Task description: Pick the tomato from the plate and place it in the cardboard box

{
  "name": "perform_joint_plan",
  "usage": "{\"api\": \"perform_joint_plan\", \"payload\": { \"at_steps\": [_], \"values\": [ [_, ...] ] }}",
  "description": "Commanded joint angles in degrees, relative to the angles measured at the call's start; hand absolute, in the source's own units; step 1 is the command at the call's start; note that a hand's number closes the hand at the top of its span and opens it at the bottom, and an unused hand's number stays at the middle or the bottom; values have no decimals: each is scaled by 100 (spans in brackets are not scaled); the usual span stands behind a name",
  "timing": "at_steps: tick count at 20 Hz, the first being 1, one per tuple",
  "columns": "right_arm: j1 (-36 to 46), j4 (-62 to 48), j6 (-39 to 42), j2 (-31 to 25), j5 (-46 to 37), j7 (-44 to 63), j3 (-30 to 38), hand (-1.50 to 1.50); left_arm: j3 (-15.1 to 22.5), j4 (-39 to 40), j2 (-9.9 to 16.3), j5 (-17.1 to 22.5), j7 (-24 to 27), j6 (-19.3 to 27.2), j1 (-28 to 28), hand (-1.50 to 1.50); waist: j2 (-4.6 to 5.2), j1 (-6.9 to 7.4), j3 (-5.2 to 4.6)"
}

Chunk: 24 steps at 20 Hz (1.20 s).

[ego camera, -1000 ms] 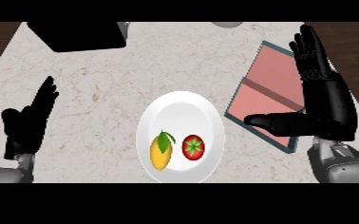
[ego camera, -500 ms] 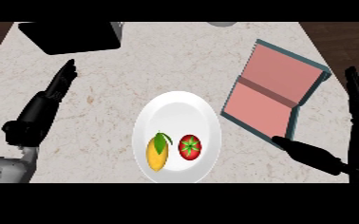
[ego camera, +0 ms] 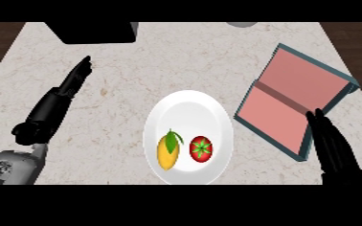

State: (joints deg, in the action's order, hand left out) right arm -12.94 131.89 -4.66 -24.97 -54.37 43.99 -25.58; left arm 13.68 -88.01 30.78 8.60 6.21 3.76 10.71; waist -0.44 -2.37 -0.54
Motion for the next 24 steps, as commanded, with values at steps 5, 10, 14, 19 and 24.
{"api": "perform_joint_plan", "payload": {
  "at_steps": [5, 10, 14, 19, 24],
  "values": [
    [868, -107, 2322, 873, -716, 2268, -1533, -150, 170, 132, -160, -134, 172, -166, 194, 0, 75, 350, 9],
    [1444, -772, 3148, 1899, -1061, 3070, -1882, -150, 90, 124, -158, -13, -135, -264, 448, 0, 68, 348, 11],
    [1763, -1432, 3179, 2461, -944, 3428, -1722, -150, 176, 18, -233, -145, -151, -186, 438, 0, 75, 378, 22],
    [1991, -2001, 2892, 2482, -602, 3775, -1726, -150, 194, 140, -259, -252, 32, -202, 271, 0, 75, 374, 33],
    [2187, -2474, 2646, 2488, -523, 4102, -2039, -150, 139, 282, -407, -226, -108, -185, 538, 0, 68, 294, 35]
  ]
}}
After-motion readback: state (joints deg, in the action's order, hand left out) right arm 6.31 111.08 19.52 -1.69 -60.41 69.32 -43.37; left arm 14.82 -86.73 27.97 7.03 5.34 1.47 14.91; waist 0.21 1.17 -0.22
